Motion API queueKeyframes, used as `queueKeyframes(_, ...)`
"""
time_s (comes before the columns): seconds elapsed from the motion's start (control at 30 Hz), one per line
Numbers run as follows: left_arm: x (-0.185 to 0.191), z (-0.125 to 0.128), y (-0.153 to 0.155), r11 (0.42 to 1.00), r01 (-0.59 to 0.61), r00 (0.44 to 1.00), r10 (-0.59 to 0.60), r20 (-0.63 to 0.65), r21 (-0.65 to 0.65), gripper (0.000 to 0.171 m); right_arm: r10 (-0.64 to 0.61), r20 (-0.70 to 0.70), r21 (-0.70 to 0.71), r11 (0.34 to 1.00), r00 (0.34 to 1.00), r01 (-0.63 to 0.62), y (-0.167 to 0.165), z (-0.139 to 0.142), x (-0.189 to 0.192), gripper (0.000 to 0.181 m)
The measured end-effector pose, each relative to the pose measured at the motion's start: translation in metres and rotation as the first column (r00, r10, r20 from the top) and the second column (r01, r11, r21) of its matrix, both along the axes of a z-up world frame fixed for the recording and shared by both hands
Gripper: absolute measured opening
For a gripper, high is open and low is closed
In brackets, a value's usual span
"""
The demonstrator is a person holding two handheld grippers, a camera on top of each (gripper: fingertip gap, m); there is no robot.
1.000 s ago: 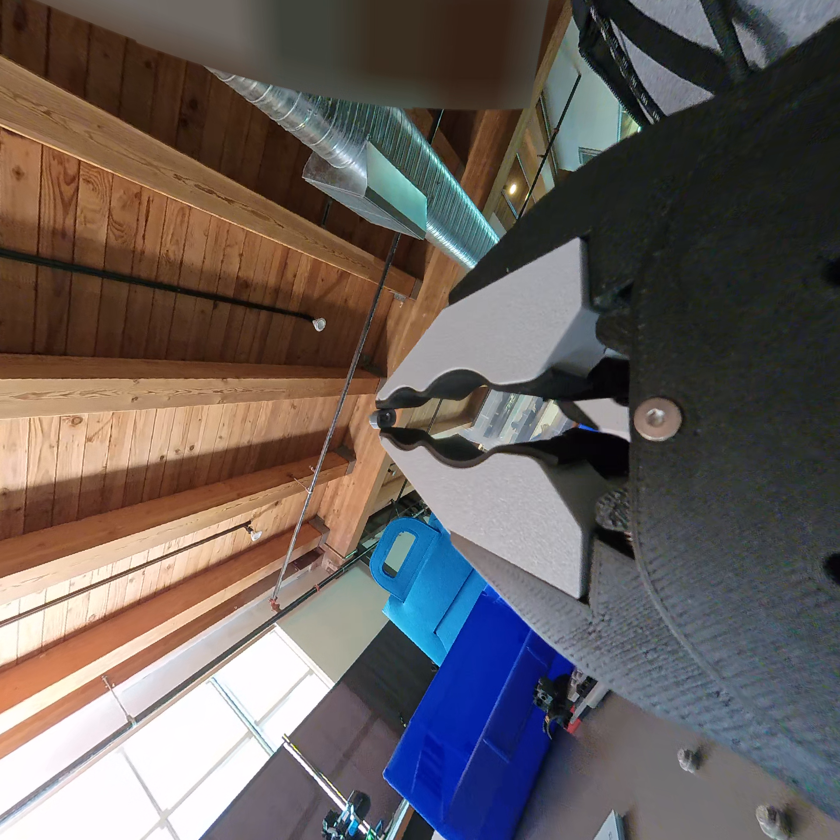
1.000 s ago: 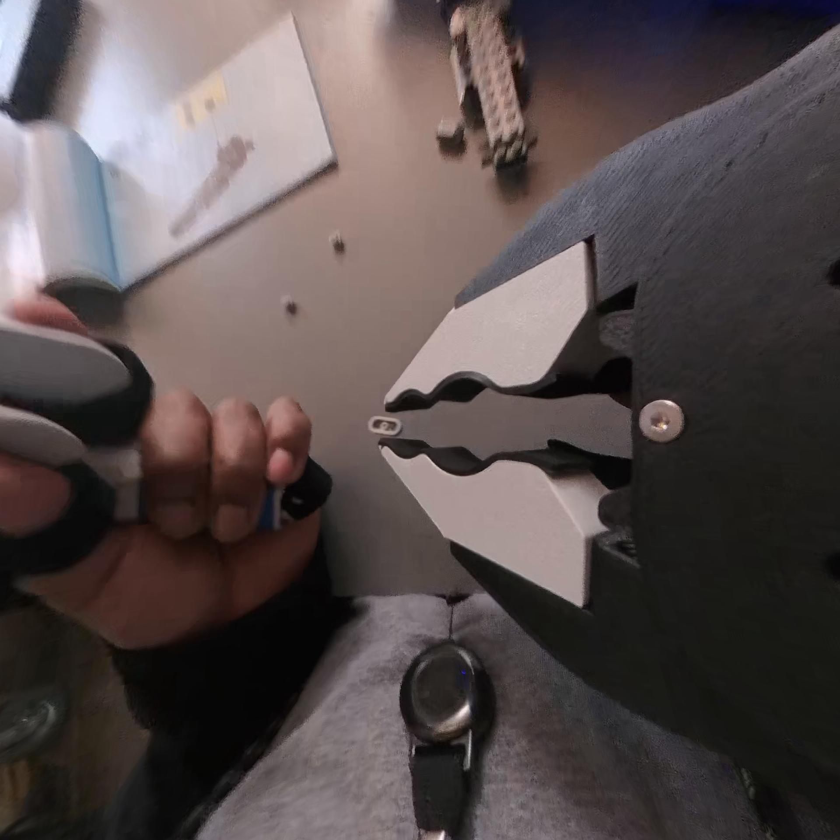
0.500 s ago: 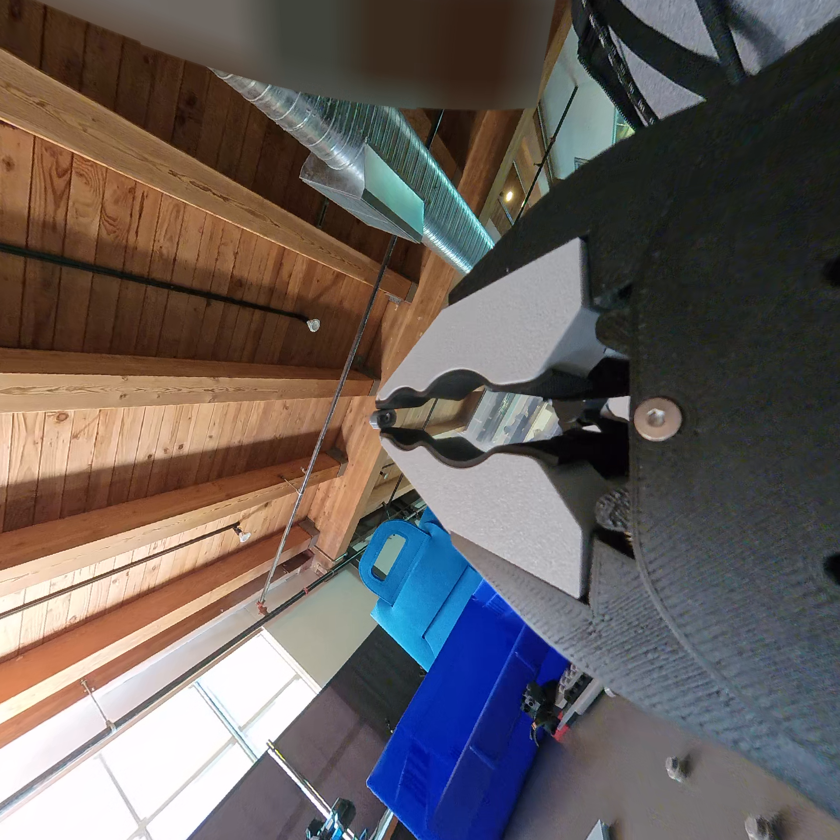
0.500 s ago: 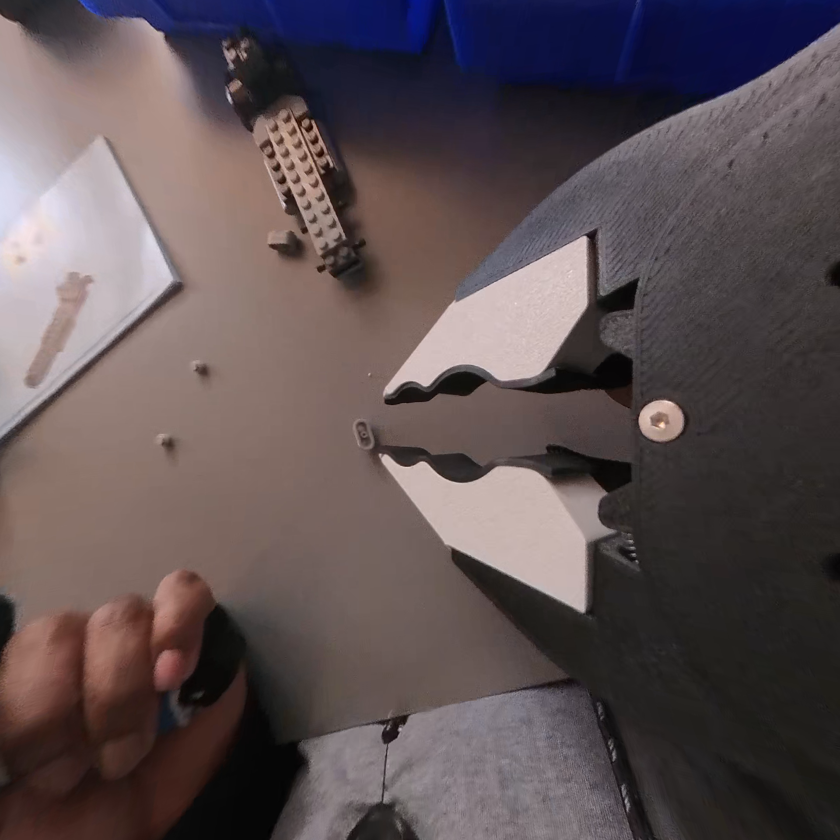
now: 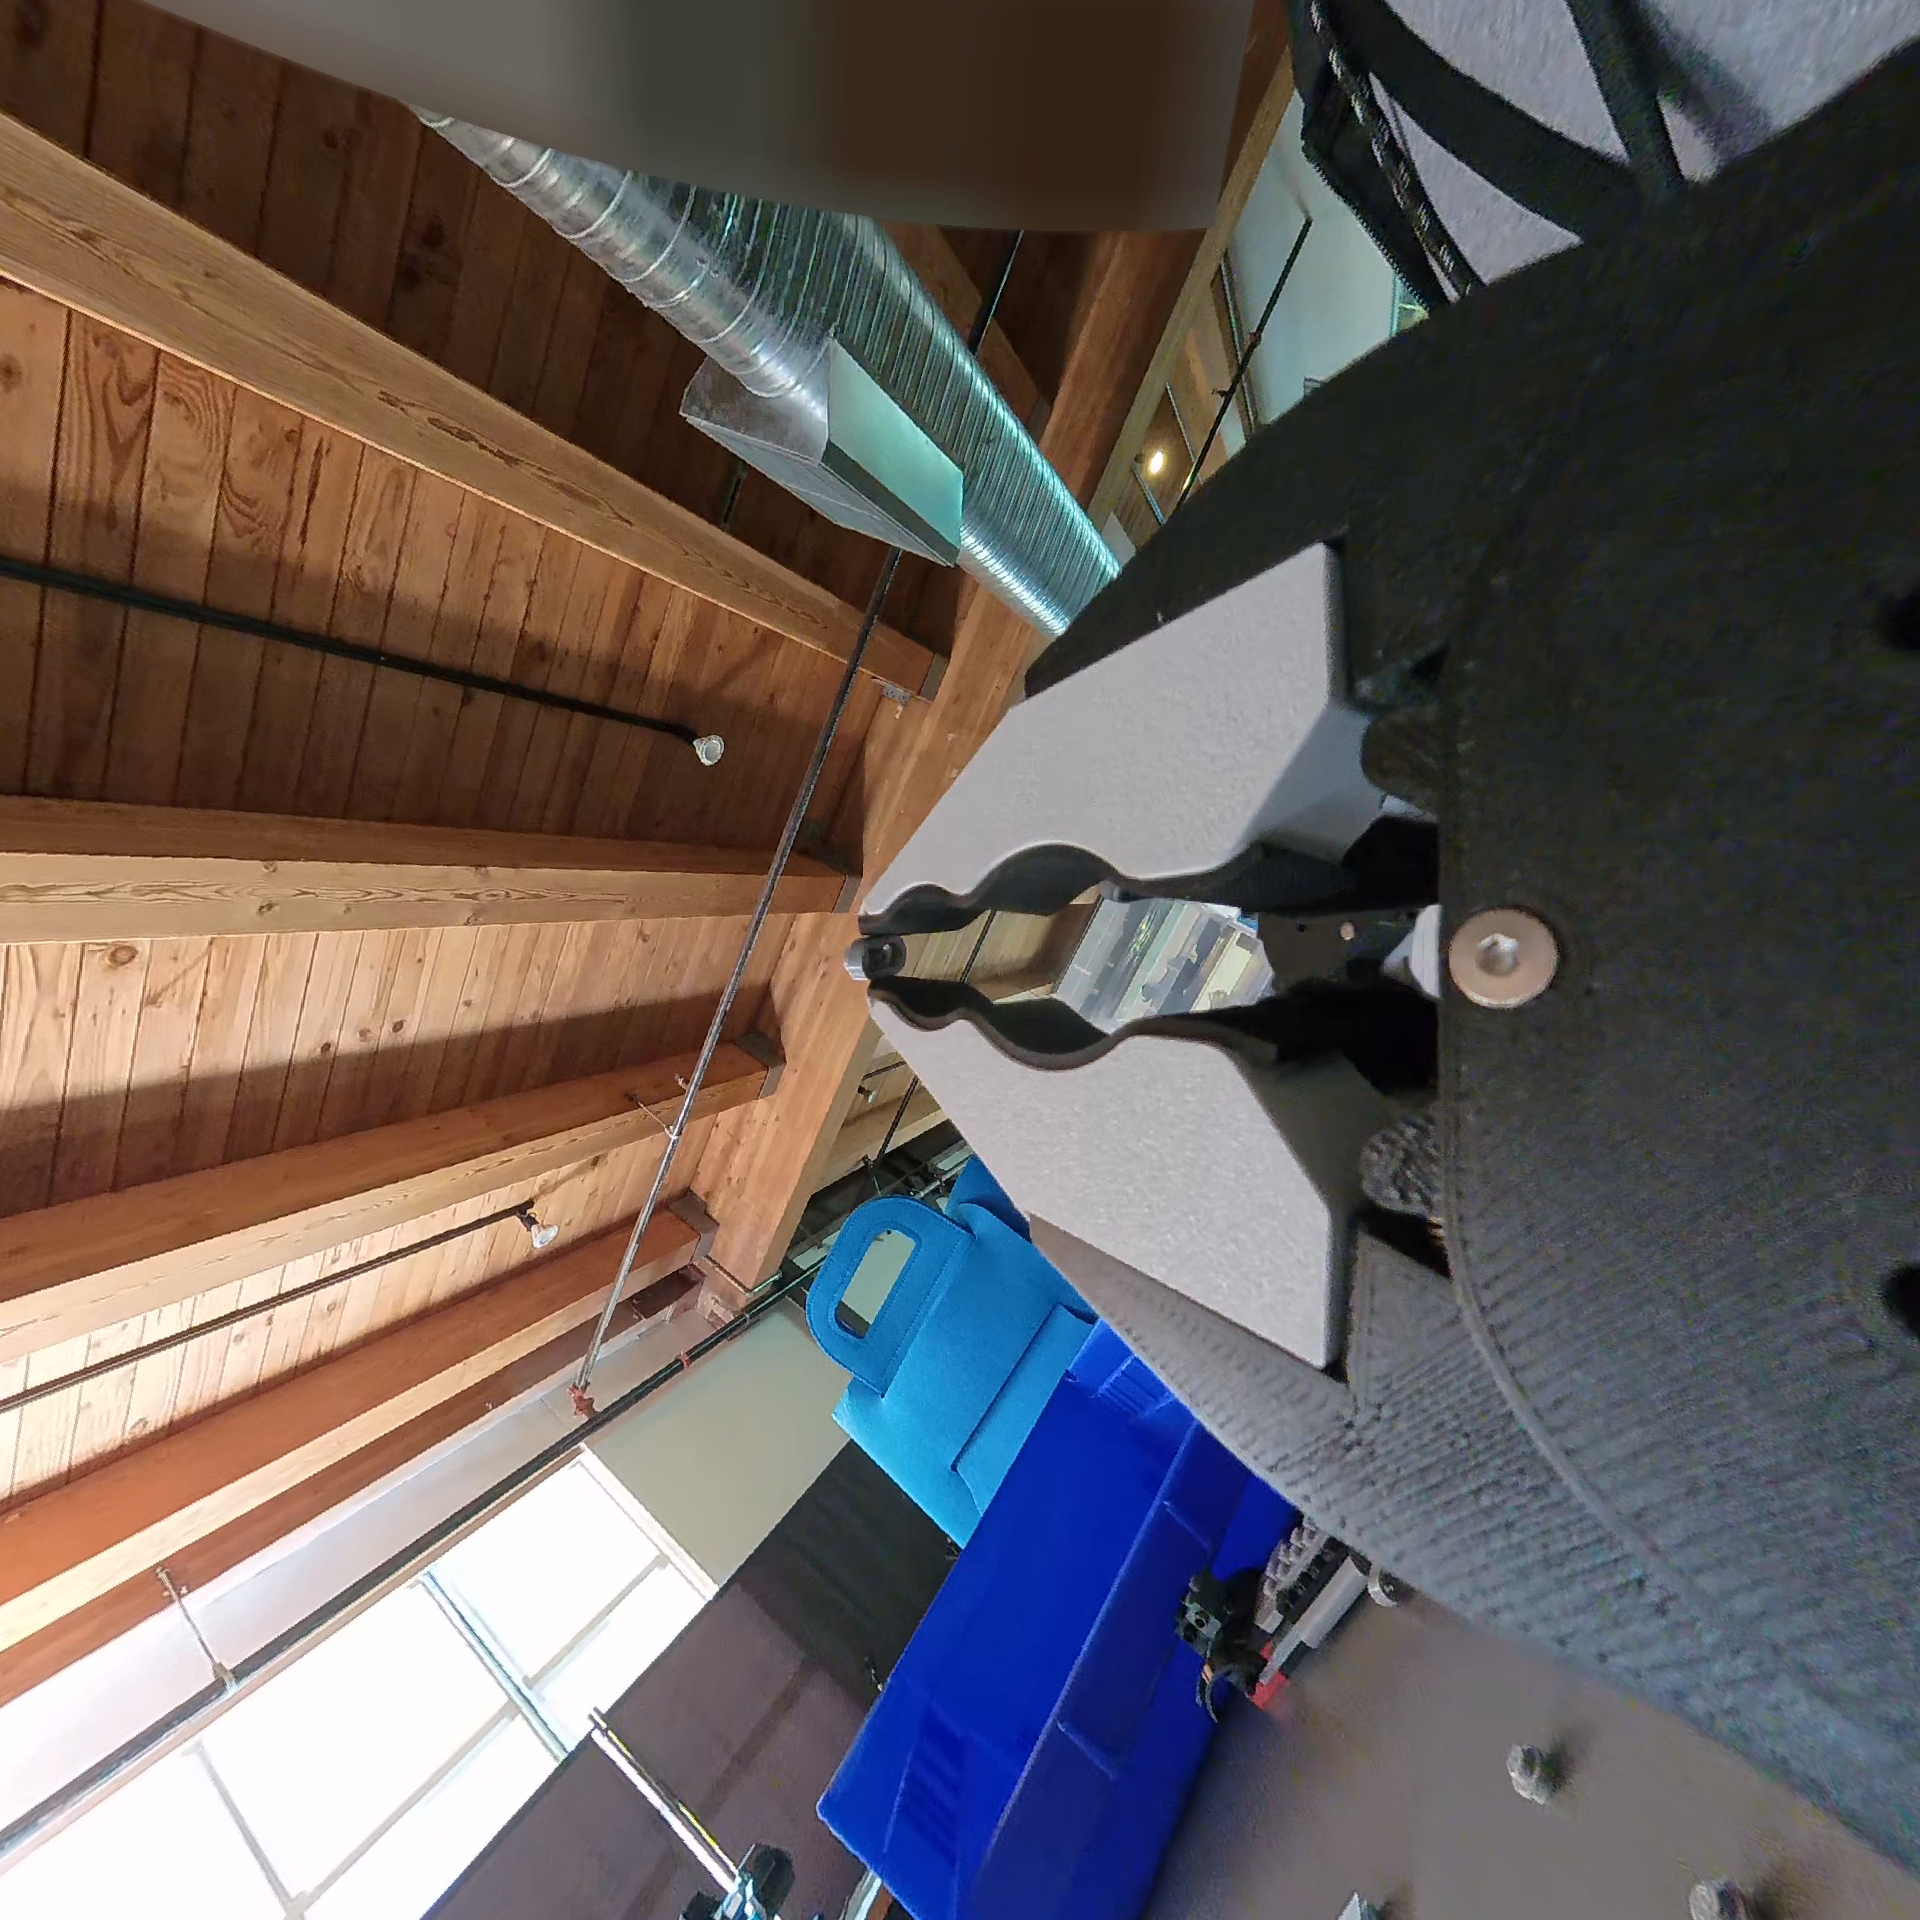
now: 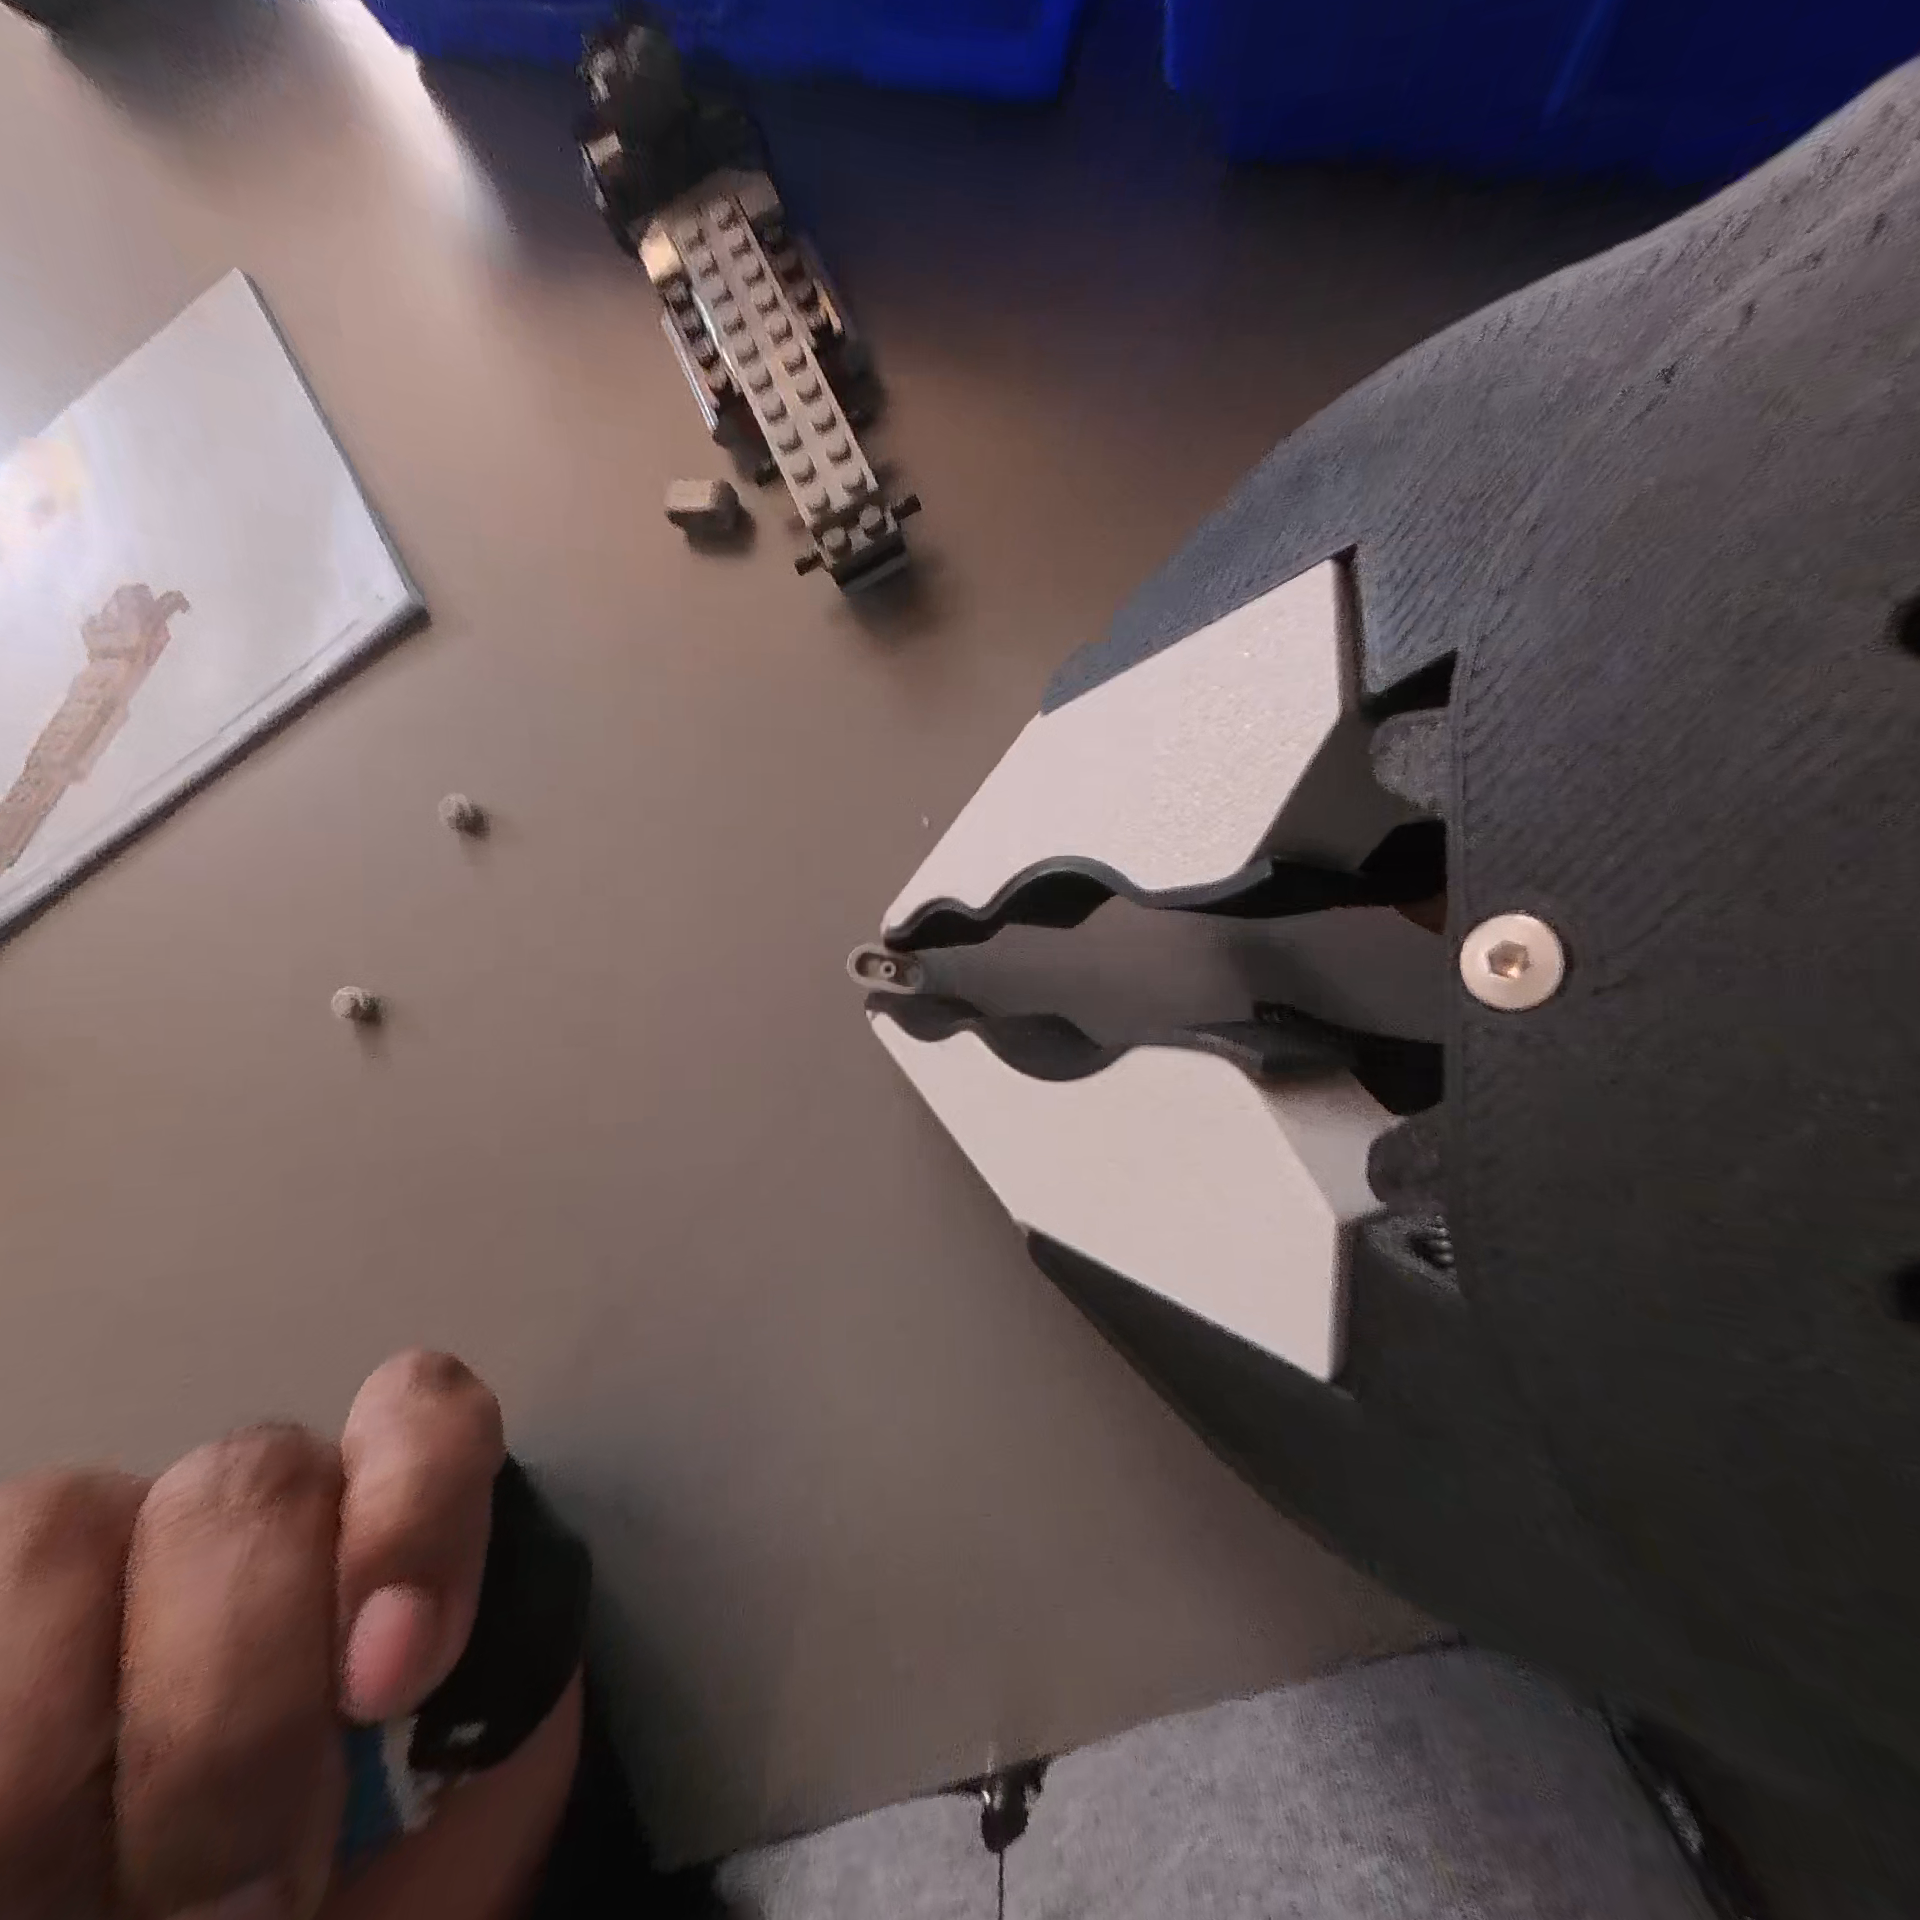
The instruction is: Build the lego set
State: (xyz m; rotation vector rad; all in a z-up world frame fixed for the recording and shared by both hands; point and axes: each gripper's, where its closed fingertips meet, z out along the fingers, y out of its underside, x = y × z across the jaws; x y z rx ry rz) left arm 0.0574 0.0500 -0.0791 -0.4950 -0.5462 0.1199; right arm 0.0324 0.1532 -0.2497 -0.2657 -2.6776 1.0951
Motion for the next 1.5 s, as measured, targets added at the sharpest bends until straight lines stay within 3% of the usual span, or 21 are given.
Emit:
queueKeyframes(0.13, 0.0, -0.001, 0.002, 1.0, 0.01, 1.0, -0.01, 0.003, -0.003, 0.008, 0.023, -0.05, -0.092, 0.995, 0.998, -0.027, -0.004, 0.03, -0.001, 0.01)
queueKeyframes(0.23, 0.0, -0.001, 0.003, 1.0, 0.014, 1.0, -0.014, 0.004, -0.007, 0.008, 0.017, -0.08, -0.156, 0.987, 0.997, -0.029, -0.002, 0.051, -0.003, 0.021)
queueKeyframes(0.33, -0.001, -0.001, 0.003, 1.0, 0.014, 1.0, -0.014, 0.006, -0.007, 0.008, -0.005, -0.077, -0.186, 0.982, 0.997, -0.01, 0.008, 0.06, -0.007, 0.021)
queueKeyframes(0.47, -0.001, -0.001, 0.004, 1.0, 0.015, 1.0, -0.015, 0.009, -0.012, 0.008, 0.001, -0.032, -0.146, 0.989, 0.999, -0.006, 0.021, 0.047, -0.005, 0.021)
queueKeyframes(0.7, -0.002, -0.001, 0.004, 1.0, 0.022, 1.0, -0.021, 0.014, -0.007, 0.008, 0.152, 0.085, -0.035, 0.988, 0.985, -0.149, 0.027, 0.007, 0.036, 0.022)
queueKeyframes(1.1, -0.002, -0.002, 0.003, 0.999, 0.035, 0.999, -0.035, 0.02, 0.006, 0.008, 0.29, 0.089, -0.069, 0.956, 0.953, -0.285, -0.02, 0.0, 0.063, 0.023)
queueKeyframes(1.2, -0.002, -0.002, 0.003, 0.999, 0.037, 0.999, -0.037, 0.02, 0.008, 0.008, 0.286, 0.088, -0.054, 0.958, 0.954, -0.282, -0.024, -0.002, 0.06, 0.009)
queueKeyframes(1.3, -0.002, -0.002, 0.002, 0.999, 0.037, 0.999, -0.037, 0.021, 0.01, 0.008, 0.253, 0.05, -0.098, 0.964, 0.966, -0.247, -0.024, 0.014, 0.049, 0.008)
queueKeyframes(1.5, -0.003, -0.002, 0.004, 0.999, 0.036, 0.999, -0.036, 0.022, 0.004, 0.008, 0.093, -0.067, -0.333, 0.936, 0.993, -0.11, -0.003, 0.085, 0.011, 0.018)
